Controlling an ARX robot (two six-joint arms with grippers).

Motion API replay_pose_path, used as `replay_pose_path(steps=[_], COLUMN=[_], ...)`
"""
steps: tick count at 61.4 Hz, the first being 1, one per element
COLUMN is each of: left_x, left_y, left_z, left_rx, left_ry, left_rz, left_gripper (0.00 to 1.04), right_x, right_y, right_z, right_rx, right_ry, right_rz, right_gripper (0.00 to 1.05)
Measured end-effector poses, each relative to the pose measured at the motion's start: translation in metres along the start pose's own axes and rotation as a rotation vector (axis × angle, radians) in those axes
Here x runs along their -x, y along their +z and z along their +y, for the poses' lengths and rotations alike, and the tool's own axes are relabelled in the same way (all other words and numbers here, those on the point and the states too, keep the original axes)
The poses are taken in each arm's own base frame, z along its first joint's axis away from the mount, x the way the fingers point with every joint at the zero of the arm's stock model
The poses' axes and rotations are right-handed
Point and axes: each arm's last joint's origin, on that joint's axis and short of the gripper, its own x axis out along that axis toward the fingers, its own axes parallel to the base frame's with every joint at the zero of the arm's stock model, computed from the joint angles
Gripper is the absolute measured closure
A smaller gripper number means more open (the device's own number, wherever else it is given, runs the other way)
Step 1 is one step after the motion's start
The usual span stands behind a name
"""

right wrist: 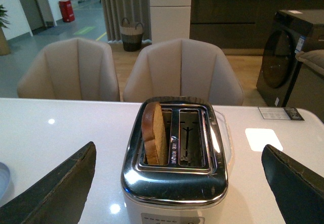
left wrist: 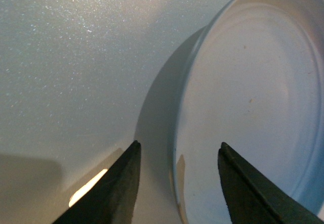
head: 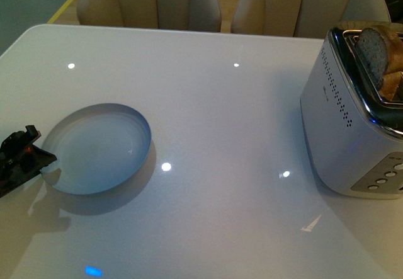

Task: Left arm holds plate, right arm toasts bread

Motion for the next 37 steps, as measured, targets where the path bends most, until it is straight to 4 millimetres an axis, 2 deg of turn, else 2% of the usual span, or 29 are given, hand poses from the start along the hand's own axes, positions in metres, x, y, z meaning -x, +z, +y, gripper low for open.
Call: replay_pose_path(steps=[7,14,31,37], left_x=[0.029,0.065,0.150,0.161], left_y=[0.001,0.001,-0.012,-0.021], left_z=[-0.006,-0.022,-0.098,-0.106], left_rx=[0.002,-0.014,-0.207,-0.425], left_ry=[-0.031,-0.066,-0.205,-0.108], left_rz=[-0.066,-0.156,-0.367,-0.702], left_gripper=[0.26,0.06,0.07,0.23], right_x=[0.000,0.000,0.000,0.000], right_y=[0.000,0.000,0.000,0.000], right_z=[0.000,0.000,0.000,0.000], right_rx=[0.000,0.000,0.000,0.000], right_ry=[0.000,0.000,0.000,0.001], right_rz=[0.000,0.000,0.000,0.000], right_gripper=[0.09,0.09,0.09,0.09])
